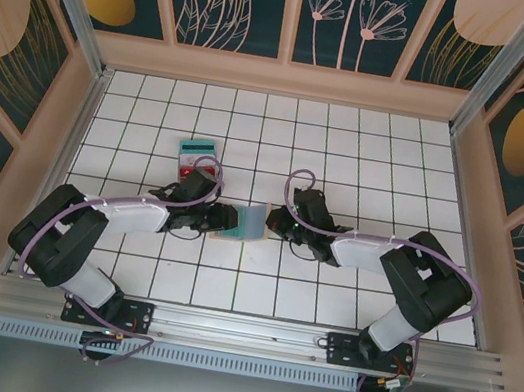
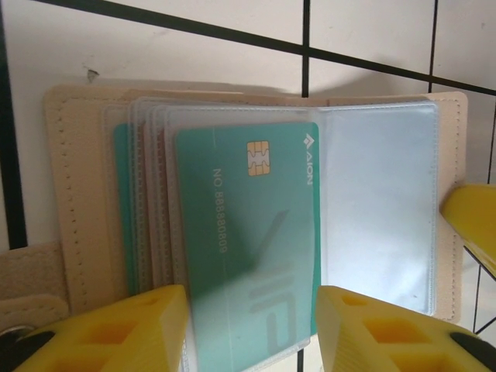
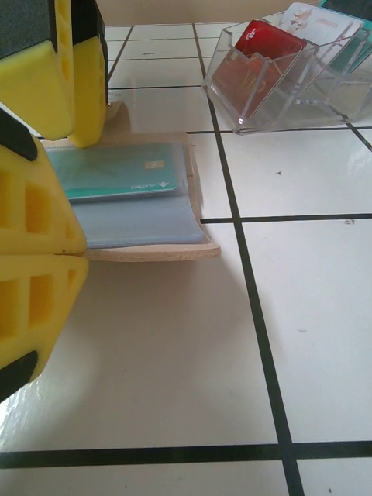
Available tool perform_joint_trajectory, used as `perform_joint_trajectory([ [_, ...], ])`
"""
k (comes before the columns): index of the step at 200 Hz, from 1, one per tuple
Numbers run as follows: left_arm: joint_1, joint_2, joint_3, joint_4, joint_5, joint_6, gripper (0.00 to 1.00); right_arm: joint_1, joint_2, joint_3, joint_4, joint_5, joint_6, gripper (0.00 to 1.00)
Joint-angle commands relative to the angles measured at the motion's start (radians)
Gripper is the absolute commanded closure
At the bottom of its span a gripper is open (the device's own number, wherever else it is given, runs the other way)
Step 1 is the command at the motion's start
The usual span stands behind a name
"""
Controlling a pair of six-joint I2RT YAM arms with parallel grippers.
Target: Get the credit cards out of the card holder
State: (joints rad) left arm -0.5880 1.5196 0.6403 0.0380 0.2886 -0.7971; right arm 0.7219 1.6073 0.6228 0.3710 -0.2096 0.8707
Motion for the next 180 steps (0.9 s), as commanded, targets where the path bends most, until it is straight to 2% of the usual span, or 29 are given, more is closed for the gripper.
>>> perform_joint_trajectory([
  [1, 0.002, 0.014, -0.02, 0.027, 0.045, -0.005, 0.48, 0.016, 0.021, 0.005, 0.033, -0.013, -0.001, 1.0],
  [35, 0.001, 0.017, -0.018, 0.017, 0.034, -0.006, 0.5, 0.017, 0.008, 0.02, -0.015, 0.019, -0.023, 1.0],
  [63, 0.001, 0.015, -0.02, 0.008, 0.018, -0.004, 0.52, 0.014, -0.035, 0.043, -0.109, 0.093, -0.058, 0.71],
  [85, 0.002, 0.014, -0.022, 0.002, 0.012, -0.002, 0.52, 0.011, -0.084, 0.061, -0.177, 0.157, -0.079, 0.63],
  [105, 0.001, 0.007, -0.023, -0.007, 0.0, -0.002, 0.52, 0.014, -0.114, 0.088, -0.21, 0.179, -0.108, 0.62],
  [119, 0.001, 0.0, -0.023, -0.011, -0.005, -0.001, 0.52, 0.022, -0.11, 0.121, -0.22, 0.164, -0.129, 0.66],
  [152, 0.001, -0.008, -0.025, -0.02, -0.015, 0.002, 0.53, 0.052, -0.04, 0.184, -0.181, 0.049, -0.14, 0.76],
  [180, 0.001, -0.01, -0.028, -0.02, -0.015, 0.002, 0.53, 0.061, 0.039, 0.191, -0.099, -0.056, -0.094, 0.79],
])
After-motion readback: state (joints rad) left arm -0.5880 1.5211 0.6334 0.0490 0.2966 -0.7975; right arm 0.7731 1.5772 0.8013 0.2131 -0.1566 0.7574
